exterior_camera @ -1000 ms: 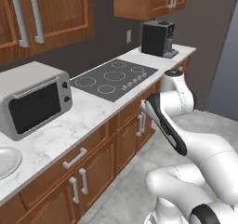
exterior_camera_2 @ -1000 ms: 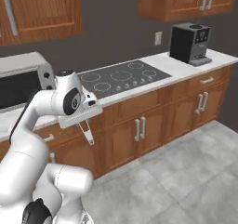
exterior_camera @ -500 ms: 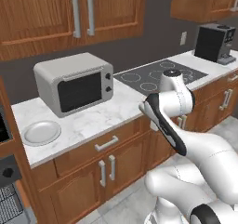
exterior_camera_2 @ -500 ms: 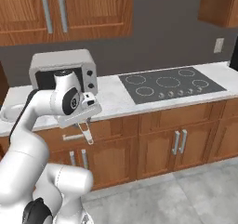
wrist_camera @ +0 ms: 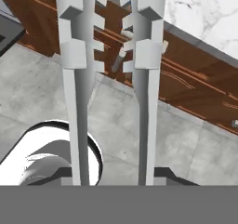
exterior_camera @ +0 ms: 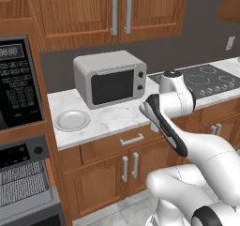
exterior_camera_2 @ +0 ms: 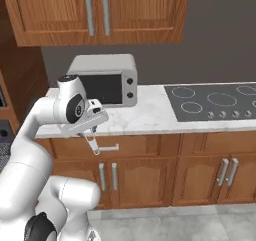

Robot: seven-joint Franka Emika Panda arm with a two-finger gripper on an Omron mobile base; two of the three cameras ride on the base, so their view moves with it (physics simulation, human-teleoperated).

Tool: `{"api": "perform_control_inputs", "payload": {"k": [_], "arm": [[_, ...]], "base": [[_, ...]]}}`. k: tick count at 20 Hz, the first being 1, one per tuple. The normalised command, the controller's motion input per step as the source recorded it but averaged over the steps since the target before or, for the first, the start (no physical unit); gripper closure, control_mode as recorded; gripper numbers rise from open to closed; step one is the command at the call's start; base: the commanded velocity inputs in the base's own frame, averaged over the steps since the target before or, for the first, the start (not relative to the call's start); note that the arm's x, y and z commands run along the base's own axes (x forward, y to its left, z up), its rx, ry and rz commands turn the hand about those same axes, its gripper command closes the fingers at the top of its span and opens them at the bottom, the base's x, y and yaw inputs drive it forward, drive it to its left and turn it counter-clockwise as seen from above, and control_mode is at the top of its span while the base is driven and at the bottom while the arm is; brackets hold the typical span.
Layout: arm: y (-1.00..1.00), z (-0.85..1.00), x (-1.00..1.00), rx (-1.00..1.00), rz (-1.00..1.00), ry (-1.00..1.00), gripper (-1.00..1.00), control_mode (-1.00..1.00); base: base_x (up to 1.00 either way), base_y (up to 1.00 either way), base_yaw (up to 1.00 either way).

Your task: Pick up the tongs from the counter and place them near the plate next to the oven.

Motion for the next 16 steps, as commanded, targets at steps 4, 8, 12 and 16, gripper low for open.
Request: {"api": "perform_control_inputs", "payload": {"k": [4, 8, 12, 16], "arm": [[0.0, 0.0, 0.0, 0.0, 0.0, 0.0, 1.0, 1.0], [0.0, 0.0, 0.0, 0.0, 0.0, 0.0, 1.0, 1.0], [0.0, 0.0, 0.0, 0.0, 0.0, 0.0, 1.0, 1.0], [0.0, 0.0, 0.0, 0.0, 0.0, 0.0, 1.0, 1.0]], "base": [[0.38, 0.14, 0.36], [0.46, 0.01, 0.32], [0.61, 0.0, 0.27], [0.67, 0.0, 0.25]]}}
